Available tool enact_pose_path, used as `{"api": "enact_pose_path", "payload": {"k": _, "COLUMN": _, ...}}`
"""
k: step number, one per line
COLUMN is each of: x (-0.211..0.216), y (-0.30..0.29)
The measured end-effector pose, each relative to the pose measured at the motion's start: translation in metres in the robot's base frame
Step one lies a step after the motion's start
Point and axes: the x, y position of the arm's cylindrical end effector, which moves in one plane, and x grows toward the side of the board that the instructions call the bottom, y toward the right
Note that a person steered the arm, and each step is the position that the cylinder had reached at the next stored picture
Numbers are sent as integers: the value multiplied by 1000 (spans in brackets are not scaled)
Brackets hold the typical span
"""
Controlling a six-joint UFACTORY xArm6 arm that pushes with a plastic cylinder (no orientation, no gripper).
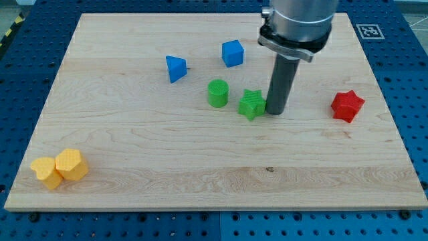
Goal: Slide the green star closer to green circle
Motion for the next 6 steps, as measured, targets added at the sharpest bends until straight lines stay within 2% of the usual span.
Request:
{"api": "enact_pose_path", "payload": {"k": 2, "x": 0, "y": -29}}
{"api": "enact_pose_path", "payload": {"k": 6, "x": 0, "y": -39}}
